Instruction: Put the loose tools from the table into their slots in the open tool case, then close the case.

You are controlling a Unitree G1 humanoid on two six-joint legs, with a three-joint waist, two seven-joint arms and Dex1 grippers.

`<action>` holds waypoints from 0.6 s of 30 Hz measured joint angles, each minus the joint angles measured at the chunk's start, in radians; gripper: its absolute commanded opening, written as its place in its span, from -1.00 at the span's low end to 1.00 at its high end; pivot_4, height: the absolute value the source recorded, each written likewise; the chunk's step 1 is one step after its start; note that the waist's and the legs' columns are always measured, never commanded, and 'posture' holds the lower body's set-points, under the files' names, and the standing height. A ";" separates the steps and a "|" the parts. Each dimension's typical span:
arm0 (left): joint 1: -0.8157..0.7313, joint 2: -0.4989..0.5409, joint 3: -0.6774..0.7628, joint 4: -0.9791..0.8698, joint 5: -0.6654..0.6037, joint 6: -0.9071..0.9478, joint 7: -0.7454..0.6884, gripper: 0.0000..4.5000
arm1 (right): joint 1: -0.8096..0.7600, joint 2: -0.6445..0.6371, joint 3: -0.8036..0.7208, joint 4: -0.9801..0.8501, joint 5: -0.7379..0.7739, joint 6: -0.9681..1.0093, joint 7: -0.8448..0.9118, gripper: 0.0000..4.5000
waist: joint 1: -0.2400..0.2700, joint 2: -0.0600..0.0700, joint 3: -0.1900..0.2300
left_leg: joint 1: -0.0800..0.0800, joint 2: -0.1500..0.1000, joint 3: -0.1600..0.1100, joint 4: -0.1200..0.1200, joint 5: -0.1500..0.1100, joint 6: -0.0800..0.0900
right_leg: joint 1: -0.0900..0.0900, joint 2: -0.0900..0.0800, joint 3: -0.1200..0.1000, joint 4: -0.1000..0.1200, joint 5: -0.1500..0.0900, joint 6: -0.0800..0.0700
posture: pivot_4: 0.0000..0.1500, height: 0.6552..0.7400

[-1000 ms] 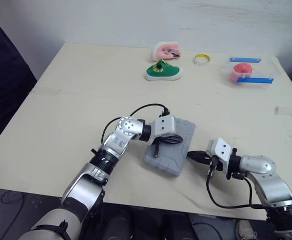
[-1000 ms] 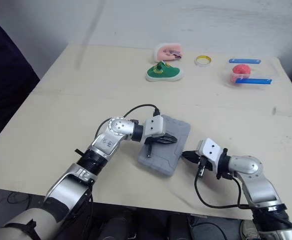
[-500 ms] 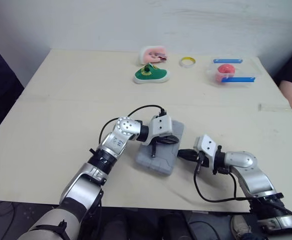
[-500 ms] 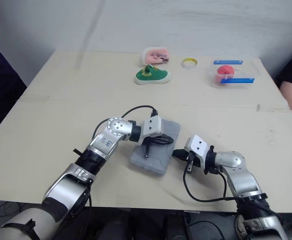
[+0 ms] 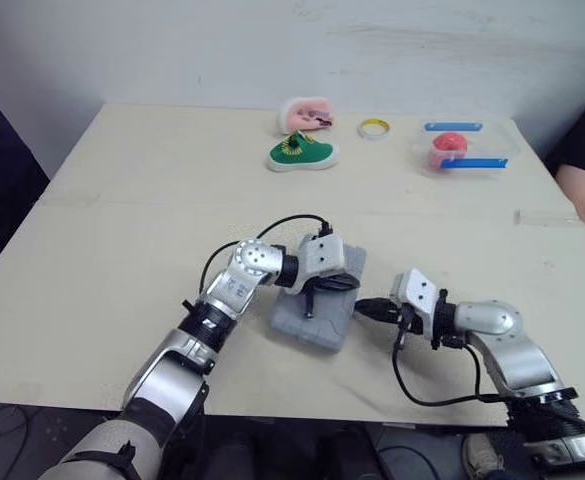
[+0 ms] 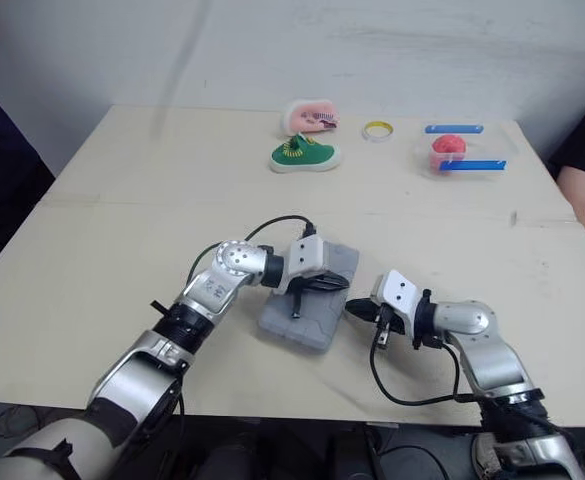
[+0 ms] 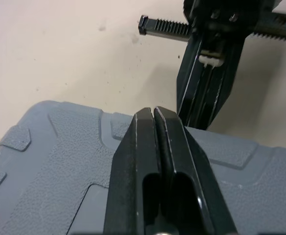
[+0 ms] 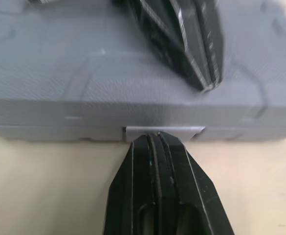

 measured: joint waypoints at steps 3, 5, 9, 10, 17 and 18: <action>0.052 0.020 0.055 -0.042 -0.076 -0.069 -0.056 -0.98 | 0.042 -0.061 -0.068 -0.041 0.034 -0.016 0.022 -1.00 | 0.008 0.005 0.007 | -0.002 0.000 0.000 -0.001 0.002 0.003 | -0.002 0.000 -0.001 0.000 -0.001 -0.001 | 1.00 1.00; 0.076 0.064 0.090 -0.078 -0.121 -0.101 -0.105 -0.98 | 0.101 -0.117 -0.114 -0.065 0.061 -0.035 0.056 -1.00 | 0.014 0.009 0.012 | -0.007 -0.001 0.000 -0.001 0.003 0.003 | -0.006 0.000 -0.002 0.000 -0.001 -0.001 | 1.00 1.00; 0.096 0.143 0.172 -0.144 -0.190 -0.123 -0.152 -0.98 | 0.174 -0.164 -0.201 -0.067 0.111 -0.118 0.122 -1.00 | 0.020 0.009 0.015 | -0.021 -0.002 0.001 0.003 0.008 0.001 | -0.018 0.000 -0.003 0.001 0.000 0.000 | 1.00 1.00; 0.097 0.165 0.189 -0.166 -0.209 -0.113 -0.154 -0.98 | 0.187 -0.166 -0.225 -0.067 0.126 -0.154 0.140 -1.00 | 0.023 0.009 0.015 | -0.020 -0.002 0.001 0.003 0.009 0.002 | -0.017 0.000 -0.003 0.002 0.000 0.000 | 1.00 1.00; 0.259 0.446 0.369 -0.256 -0.277 -0.008 -0.166 -0.22 | 0.284 -0.267 -0.410 -0.066 0.245 -0.106 0.188 -0.14 | 0.027 0.010 0.025 | -0.019 -0.005 0.001 0.002 0.009 0.005 | -0.017 -0.002 -0.002 0.001 0.001 0.002 | 1.00 1.00; 0.308 0.503 0.417 -0.249 -0.268 -0.010 -0.143 0.00 | 0.304 -0.278 -0.450 -0.052 0.242 -0.137 0.201 0.11 | 0.027 0.008 0.030 | -0.019 -0.004 0.000 0.001 0.009 0.005 | -0.017 -0.002 -0.003 0.001 0.001 0.002 | 1.00 1.00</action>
